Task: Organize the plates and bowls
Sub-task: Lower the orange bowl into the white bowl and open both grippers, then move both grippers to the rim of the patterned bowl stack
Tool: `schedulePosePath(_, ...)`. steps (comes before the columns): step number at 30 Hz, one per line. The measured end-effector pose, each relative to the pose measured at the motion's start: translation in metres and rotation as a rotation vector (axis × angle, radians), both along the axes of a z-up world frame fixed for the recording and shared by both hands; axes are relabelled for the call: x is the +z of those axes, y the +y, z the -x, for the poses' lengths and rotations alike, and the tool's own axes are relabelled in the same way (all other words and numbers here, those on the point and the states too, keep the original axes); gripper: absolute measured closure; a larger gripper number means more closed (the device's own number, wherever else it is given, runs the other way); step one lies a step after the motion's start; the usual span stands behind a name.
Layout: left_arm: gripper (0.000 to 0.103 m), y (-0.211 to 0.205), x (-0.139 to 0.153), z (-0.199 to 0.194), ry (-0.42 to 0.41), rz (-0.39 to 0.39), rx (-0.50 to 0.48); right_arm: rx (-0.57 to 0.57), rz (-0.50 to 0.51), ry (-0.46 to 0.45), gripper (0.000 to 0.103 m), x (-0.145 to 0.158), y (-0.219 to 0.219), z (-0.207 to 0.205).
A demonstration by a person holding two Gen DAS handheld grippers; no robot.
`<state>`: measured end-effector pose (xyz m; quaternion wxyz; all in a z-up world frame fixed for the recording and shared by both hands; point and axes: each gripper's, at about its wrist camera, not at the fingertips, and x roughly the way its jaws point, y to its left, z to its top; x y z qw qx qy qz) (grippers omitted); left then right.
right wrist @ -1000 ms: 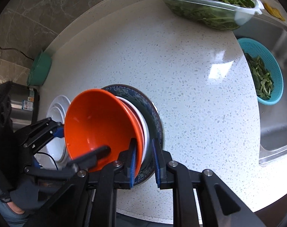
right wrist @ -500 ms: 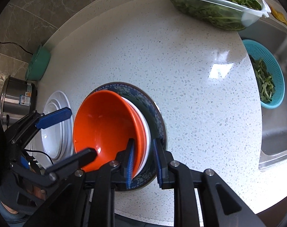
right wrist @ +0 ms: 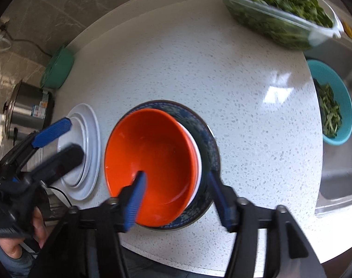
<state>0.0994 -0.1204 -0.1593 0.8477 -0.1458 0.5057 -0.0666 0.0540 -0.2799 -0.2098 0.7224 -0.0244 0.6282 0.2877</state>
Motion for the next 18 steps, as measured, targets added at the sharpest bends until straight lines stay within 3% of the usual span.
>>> schedulePosePath(6,0.021,0.008,0.0,0.032,0.007,0.027,0.12,0.047,0.01,-0.027,0.032,0.01,-0.005,0.0)
schedulePosePath(12,0.021,0.01,-0.003,0.06,0.01,0.056,0.108,-0.001,-0.028,-0.103,0.032,0.038,-0.026,0.008)
schedulePosePath(14,0.021,0.009,-0.008,0.068,-0.002,0.072,0.1,-0.04,-0.032,-0.152,0.037,0.047,-0.043,0.008)
schedulePosePath(16,0.022,0.005,-0.013,0.074,-0.005,0.085,0.088,-0.106,-0.033,-0.134,0.056,0.046,-0.063,0.005)
schedulePosePath(18,0.023,-0.003,-0.017,0.077,-0.013,0.066,0.075,-0.135,-0.06,-0.099,0.058,0.041,-0.076,0.001)
